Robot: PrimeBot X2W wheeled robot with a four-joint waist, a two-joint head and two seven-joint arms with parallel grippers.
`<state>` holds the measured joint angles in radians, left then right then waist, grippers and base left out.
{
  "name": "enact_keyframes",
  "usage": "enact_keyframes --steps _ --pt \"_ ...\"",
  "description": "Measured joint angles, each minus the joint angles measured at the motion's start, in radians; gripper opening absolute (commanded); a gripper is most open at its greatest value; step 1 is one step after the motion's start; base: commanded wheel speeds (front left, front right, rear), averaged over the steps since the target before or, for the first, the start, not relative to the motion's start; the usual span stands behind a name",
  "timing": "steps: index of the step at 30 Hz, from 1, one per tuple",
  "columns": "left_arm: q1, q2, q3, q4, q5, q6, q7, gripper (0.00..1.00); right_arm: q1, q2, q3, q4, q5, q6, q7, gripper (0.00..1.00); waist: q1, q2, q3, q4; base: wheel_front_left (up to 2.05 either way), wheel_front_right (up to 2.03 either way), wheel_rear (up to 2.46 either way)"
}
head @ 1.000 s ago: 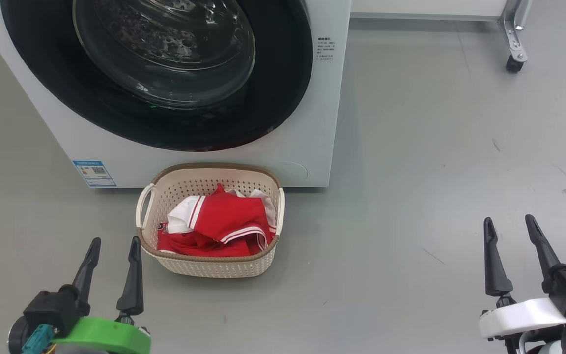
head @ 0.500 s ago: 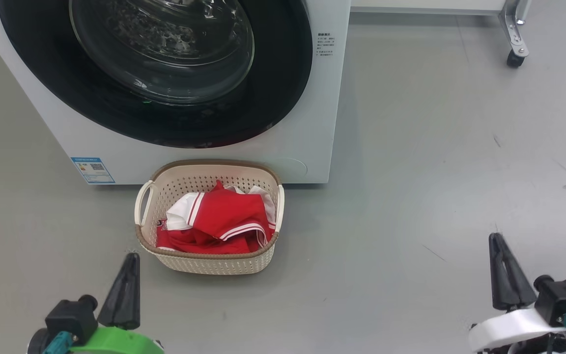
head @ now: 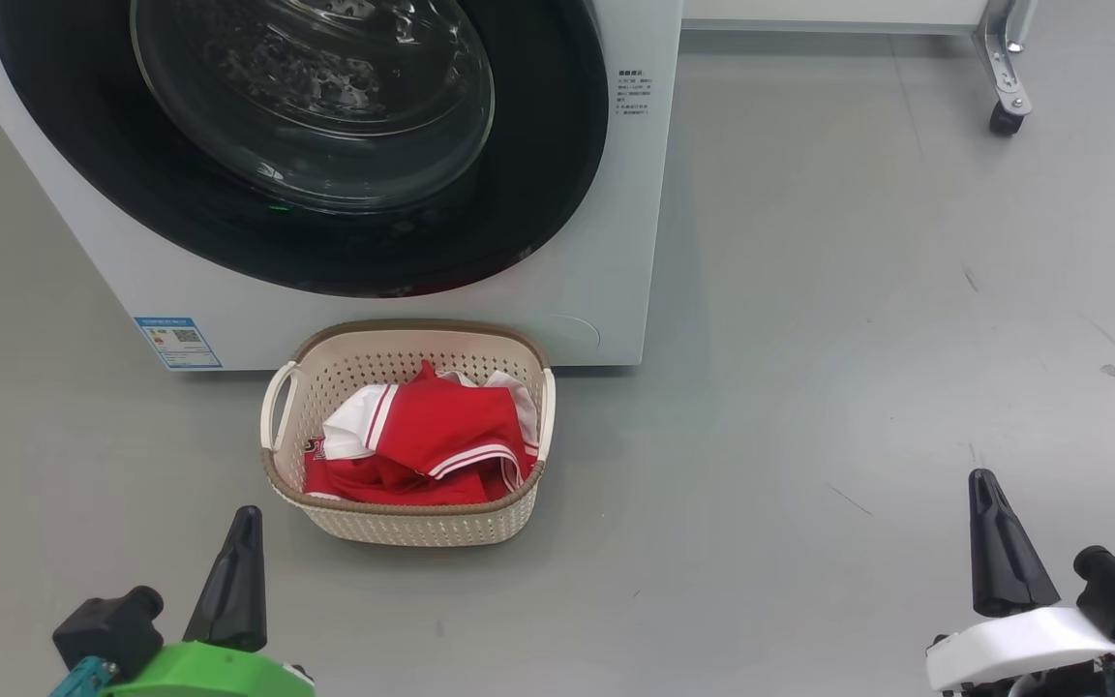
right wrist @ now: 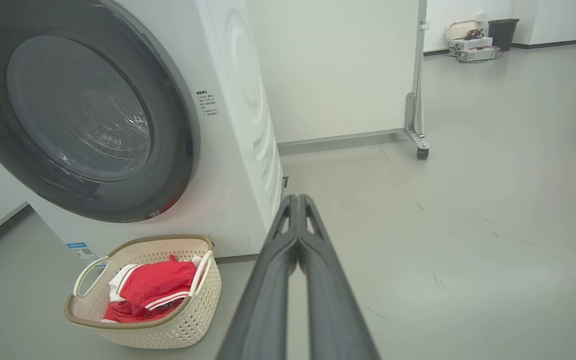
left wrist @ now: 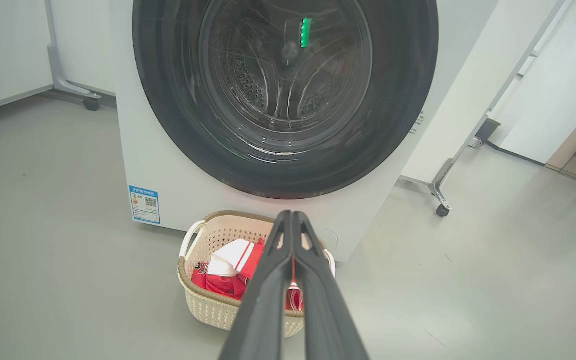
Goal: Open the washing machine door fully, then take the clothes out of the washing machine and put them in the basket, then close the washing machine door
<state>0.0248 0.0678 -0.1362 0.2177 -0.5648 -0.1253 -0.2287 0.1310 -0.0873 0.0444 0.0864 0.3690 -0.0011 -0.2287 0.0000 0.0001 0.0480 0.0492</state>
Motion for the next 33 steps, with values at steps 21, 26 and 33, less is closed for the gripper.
enact_keyframes --steps 21,26,33 --pt "-0.002 -0.004 0.039 0.001 -0.249 0.000 0.071 0.00 -0.029 0.010 -0.035 0.034 0.313 0.027 0.076 0.00 0.0000 0.0000 -0.010 -0.011 0.00 0.00 0.00" --pt "-0.003 -0.003 0.046 0.002 -0.309 0.000 0.088 0.00 -0.040 0.010 -0.041 0.046 0.383 0.035 0.093 0.00 0.0000 0.0000 -0.013 -0.014 0.00 0.00 0.00" --pt "-0.004 -0.003 0.059 0.005 -0.401 0.000 0.107 0.00 -0.052 0.010 -0.051 0.060 0.479 0.044 0.119 0.00 0.0000 0.0000 -0.016 -0.018 0.00 0.00 0.00"
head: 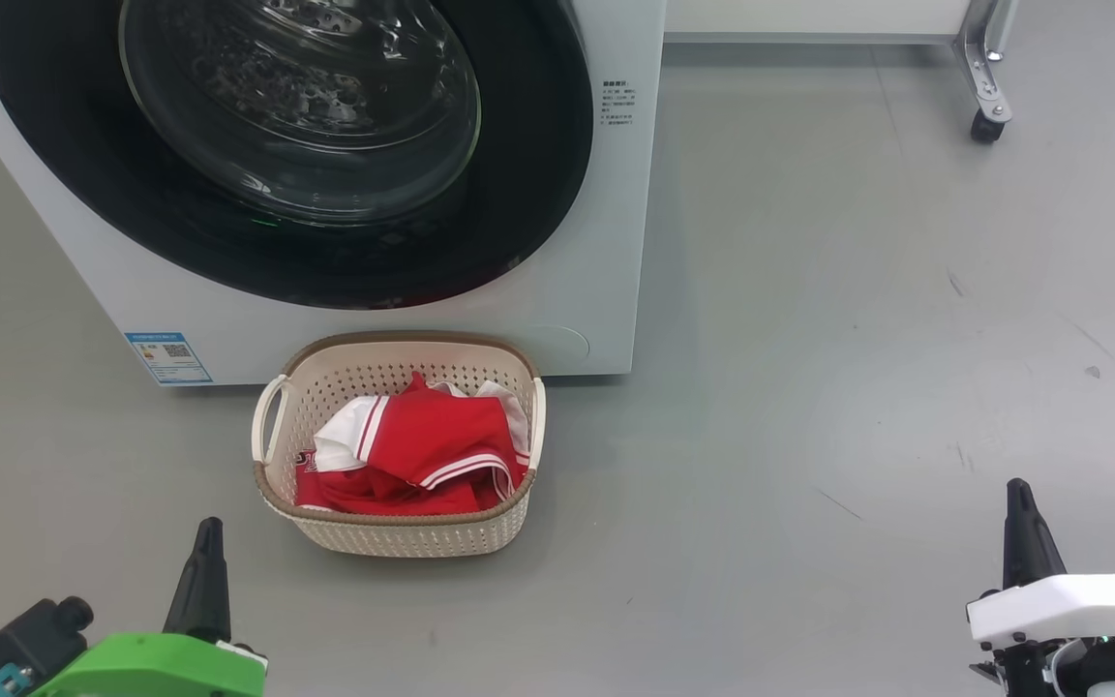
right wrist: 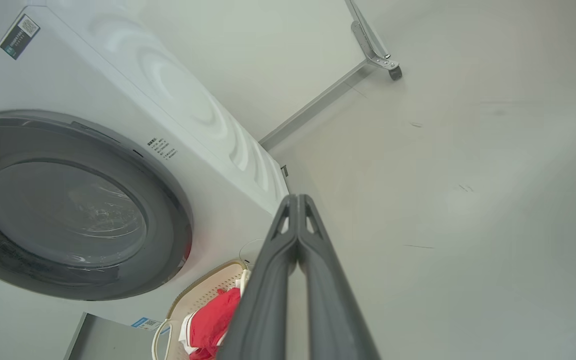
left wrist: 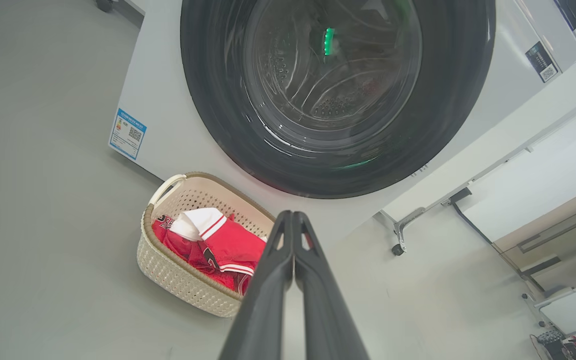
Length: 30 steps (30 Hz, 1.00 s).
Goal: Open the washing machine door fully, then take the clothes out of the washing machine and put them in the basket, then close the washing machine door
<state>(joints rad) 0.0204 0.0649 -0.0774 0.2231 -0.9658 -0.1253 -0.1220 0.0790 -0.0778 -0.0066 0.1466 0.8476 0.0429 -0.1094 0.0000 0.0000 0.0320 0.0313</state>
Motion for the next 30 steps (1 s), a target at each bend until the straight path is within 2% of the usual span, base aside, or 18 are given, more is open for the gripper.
enact_keyframes --steps 30 --pt "-0.027 0.004 0.046 0.024 -0.340 0.000 0.096 0.00 -0.063 0.001 -0.039 0.064 0.402 0.037 0.089 0.00 0.0000 0.0000 -0.015 -0.016 0.00 0.00 0.00"
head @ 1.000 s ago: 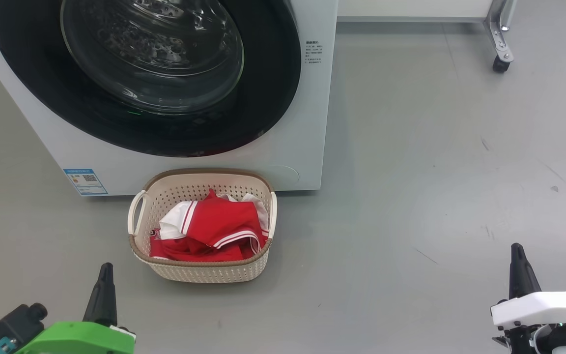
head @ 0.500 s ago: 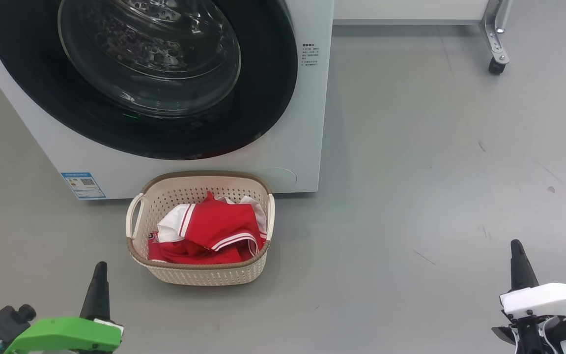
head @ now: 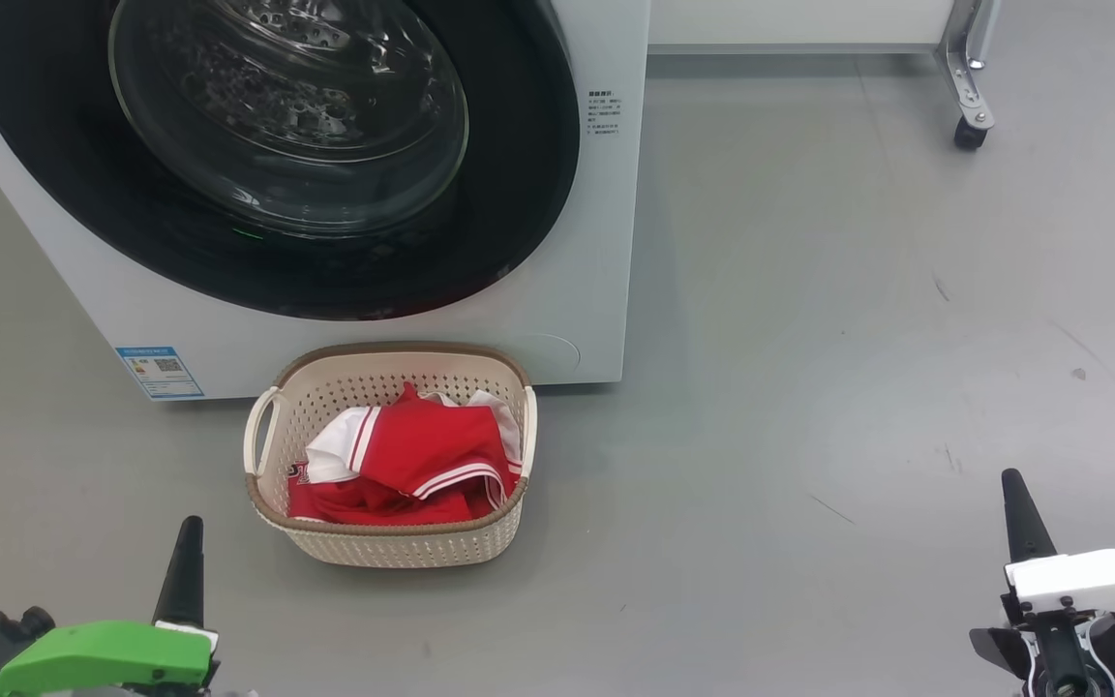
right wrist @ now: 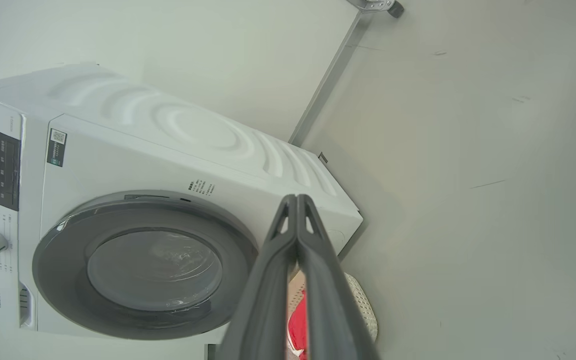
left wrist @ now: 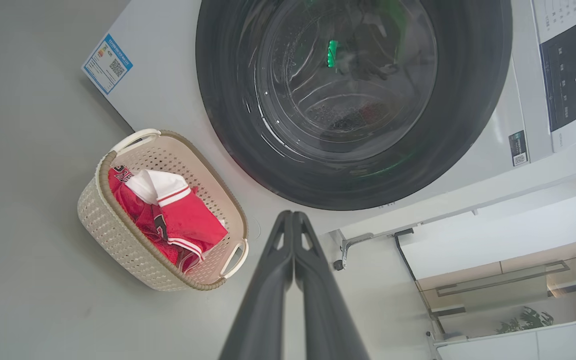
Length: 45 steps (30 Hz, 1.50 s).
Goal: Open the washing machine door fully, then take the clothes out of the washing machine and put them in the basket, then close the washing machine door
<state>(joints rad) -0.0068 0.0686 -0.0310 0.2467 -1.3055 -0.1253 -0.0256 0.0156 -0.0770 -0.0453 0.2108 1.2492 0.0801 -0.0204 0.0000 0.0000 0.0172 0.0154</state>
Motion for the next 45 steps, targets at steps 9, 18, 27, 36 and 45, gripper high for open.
enact_keyframes --steps 9,18,27,36,45 --pt "-0.015 0.001 0.015 0.006 -0.111 0.000 0.026 0.00 -0.020 0.001 -0.012 0.021 0.123 0.012 0.030 0.00 0.0000 0.0000 -0.005 -0.005 0.00 0.00 0.00" --pt "-0.026 0.001 0.030 0.012 -0.220 0.000 0.053 0.00 -0.040 0.003 -0.022 0.039 0.246 0.024 0.053 0.00 0.0001 0.0000 -0.009 -0.010 0.00 0.00 0.00" --pt "-0.041 0.001 0.047 0.021 -0.334 0.000 0.086 0.00 -0.065 0.004 -0.037 0.061 0.382 0.035 0.086 0.00 0.0000 0.0000 -0.014 -0.015 0.00 0.00 0.00" --pt "-0.046 0.001 0.049 0.025 -0.348 0.000 0.086 0.00 -0.071 0.005 -0.039 0.064 0.395 0.036 0.086 0.00 0.0000 0.0000 -0.014 -0.015 0.00 0.00 0.00" --pt "-0.046 0.001 0.050 0.027 -0.348 0.000 0.086 0.00 -0.071 0.005 -0.039 0.065 0.395 0.036 0.087 0.00 0.0000 0.0000 -0.014 -0.015 0.00 0.00 0.00"
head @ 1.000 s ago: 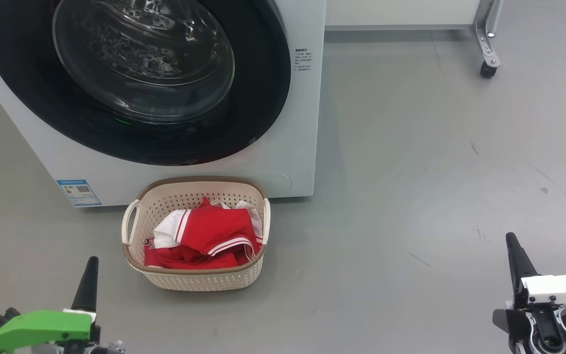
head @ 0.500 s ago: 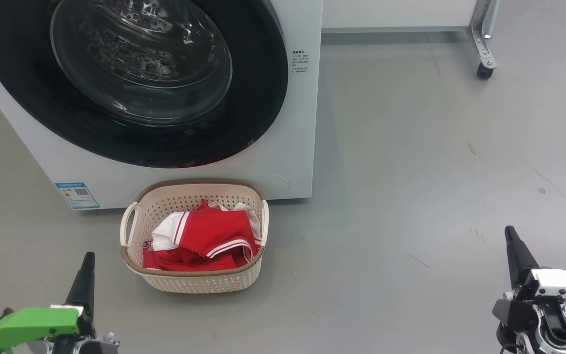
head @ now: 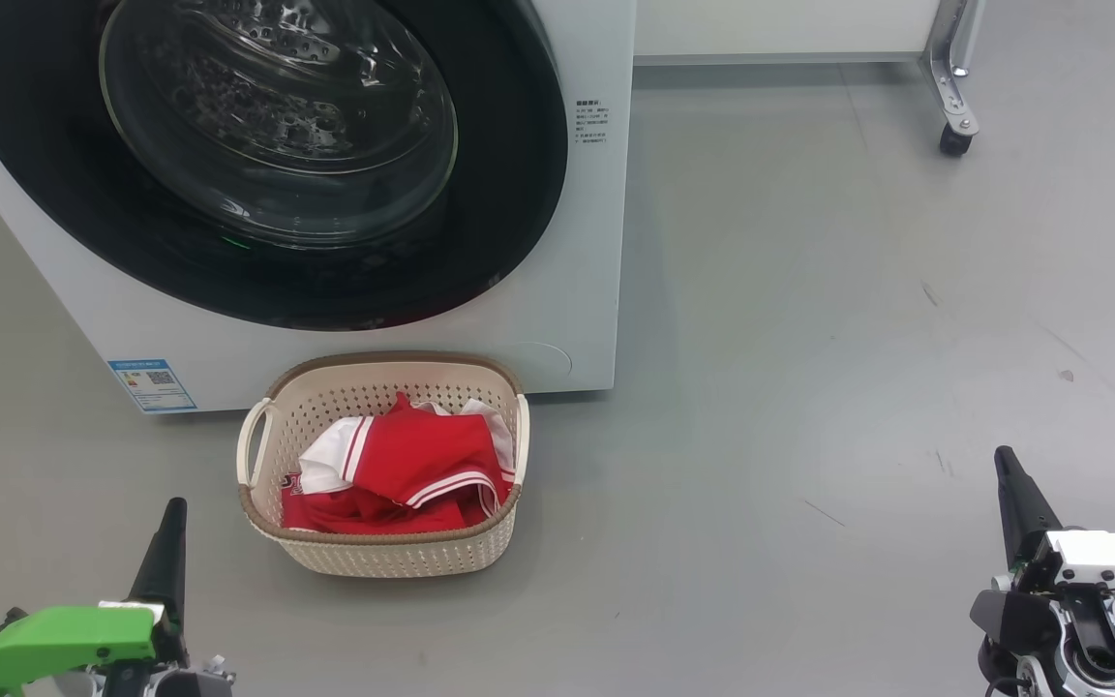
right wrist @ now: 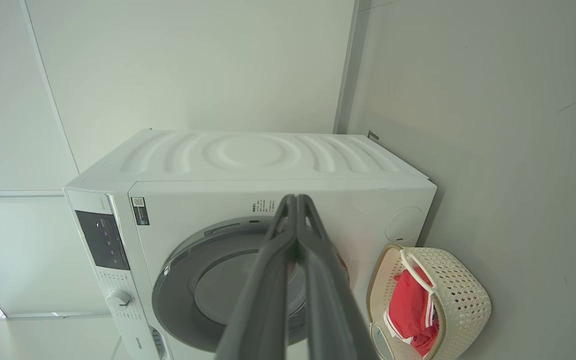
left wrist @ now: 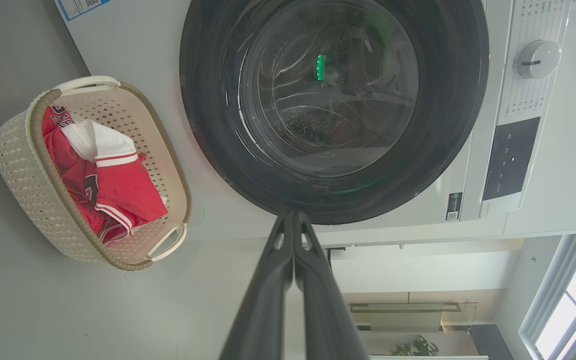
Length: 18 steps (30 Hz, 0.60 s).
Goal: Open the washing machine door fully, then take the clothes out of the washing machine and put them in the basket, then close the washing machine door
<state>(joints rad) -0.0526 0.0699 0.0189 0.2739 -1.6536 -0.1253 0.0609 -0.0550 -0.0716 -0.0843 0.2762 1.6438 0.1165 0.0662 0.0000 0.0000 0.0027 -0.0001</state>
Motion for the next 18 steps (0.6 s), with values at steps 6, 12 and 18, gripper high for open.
enact_keyframes --steps 6,12,18 --pt "0.000 0.000 0.000 0.002 0.000 0.000 0.000 0.00 0.000 0.000 -0.001 0.001 0.000 0.000 0.000 0.00 0.0000 0.0000 0.000 0.000 0.00 0.00 0.00" --pt "0.000 0.000 0.001 0.002 0.000 0.000 0.000 0.00 0.000 0.000 -0.001 0.002 0.000 0.000 0.000 0.00 0.0000 0.0000 0.000 0.000 0.00 0.00 0.00" --pt "0.000 0.000 0.001 0.003 0.000 0.000 0.000 0.00 0.000 0.000 -0.002 0.004 0.000 0.005 0.000 0.00 0.0000 0.0000 0.000 0.000 0.00 0.00 0.00"
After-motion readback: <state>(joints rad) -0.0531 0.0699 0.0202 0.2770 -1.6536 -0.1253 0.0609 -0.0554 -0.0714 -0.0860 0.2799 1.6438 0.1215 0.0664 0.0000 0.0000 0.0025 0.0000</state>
